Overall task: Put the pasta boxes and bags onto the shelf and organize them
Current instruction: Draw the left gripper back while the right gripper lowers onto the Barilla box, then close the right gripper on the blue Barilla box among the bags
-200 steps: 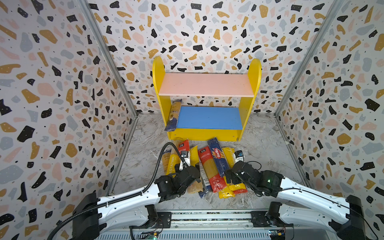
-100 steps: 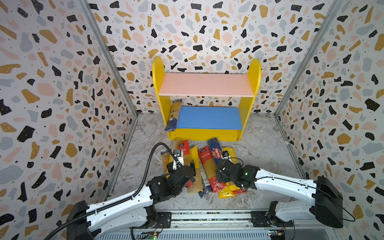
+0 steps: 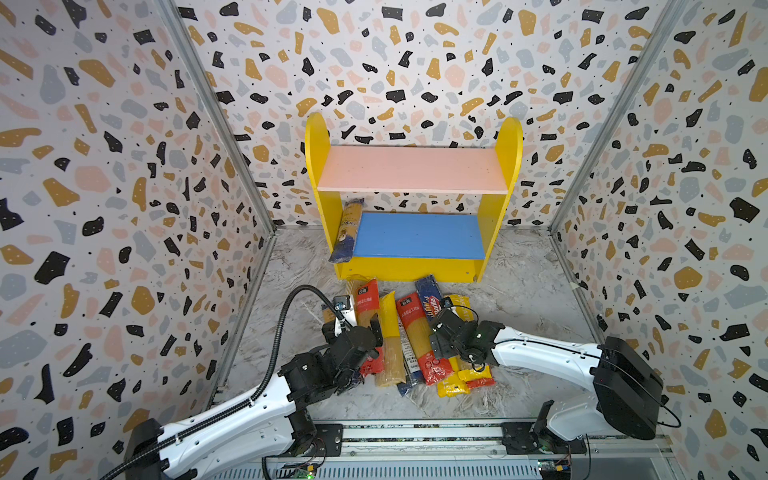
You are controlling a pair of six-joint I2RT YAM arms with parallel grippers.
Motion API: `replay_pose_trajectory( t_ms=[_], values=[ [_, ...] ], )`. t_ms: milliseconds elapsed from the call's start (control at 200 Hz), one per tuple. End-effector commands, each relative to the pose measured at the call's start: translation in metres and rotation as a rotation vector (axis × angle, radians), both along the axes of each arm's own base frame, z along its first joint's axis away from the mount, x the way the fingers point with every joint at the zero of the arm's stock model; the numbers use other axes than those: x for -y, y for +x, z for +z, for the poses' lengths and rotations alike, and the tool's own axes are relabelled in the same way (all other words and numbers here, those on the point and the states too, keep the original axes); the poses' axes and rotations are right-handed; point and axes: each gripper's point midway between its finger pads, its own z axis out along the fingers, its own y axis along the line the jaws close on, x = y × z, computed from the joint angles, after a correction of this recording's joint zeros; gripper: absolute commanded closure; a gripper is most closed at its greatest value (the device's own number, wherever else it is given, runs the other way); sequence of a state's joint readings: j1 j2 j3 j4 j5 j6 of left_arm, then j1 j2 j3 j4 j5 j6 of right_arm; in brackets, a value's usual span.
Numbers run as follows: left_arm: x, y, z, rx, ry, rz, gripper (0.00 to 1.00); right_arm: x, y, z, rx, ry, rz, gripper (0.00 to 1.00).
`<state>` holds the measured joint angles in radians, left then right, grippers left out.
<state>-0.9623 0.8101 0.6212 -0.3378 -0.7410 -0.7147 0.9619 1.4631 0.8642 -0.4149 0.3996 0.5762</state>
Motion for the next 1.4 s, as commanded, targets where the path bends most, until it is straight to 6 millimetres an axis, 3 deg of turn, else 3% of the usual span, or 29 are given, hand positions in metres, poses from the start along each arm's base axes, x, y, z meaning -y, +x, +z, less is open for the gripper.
replay_pose_trajectory(
  t_ms=[0,280,501,696,881,1096,1397],
  values=[
    [-0.007,0.002,0.009,0.017,0.006,0.011,0.06,-0.013,0.011,0.008,0.014,0.02,0.019,0.0],
    [-0.013,0.006,0.012,0.017,0.013,0.027,0.05,-0.012,0.023,-0.01,-0.025,-0.024,0.001,0.12],
    [-0.019,0.009,0.013,0.018,0.015,0.042,0.05,0.0,0.029,-0.029,-0.081,-0.046,-0.038,0.13],
    [-0.021,0.009,0.01,0.014,0.007,0.04,0.04,0.002,0.03,-0.036,-0.119,-0.047,-0.044,0.36],
    [-0.024,0.012,0.014,0.017,0.015,0.049,0.04,-0.014,0.027,-0.021,-0.138,0.107,0.006,0.49],
    [-0.026,0.013,0.017,0.019,0.021,0.054,0.04,-0.034,0.024,0.02,-0.121,0.353,0.085,0.51],
    [-0.025,0.013,0.018,0.009,0.007,0.046,0.05,-0.042,0.016,0.062,-0.097,0.58,0.17,0.52]
  ],
)
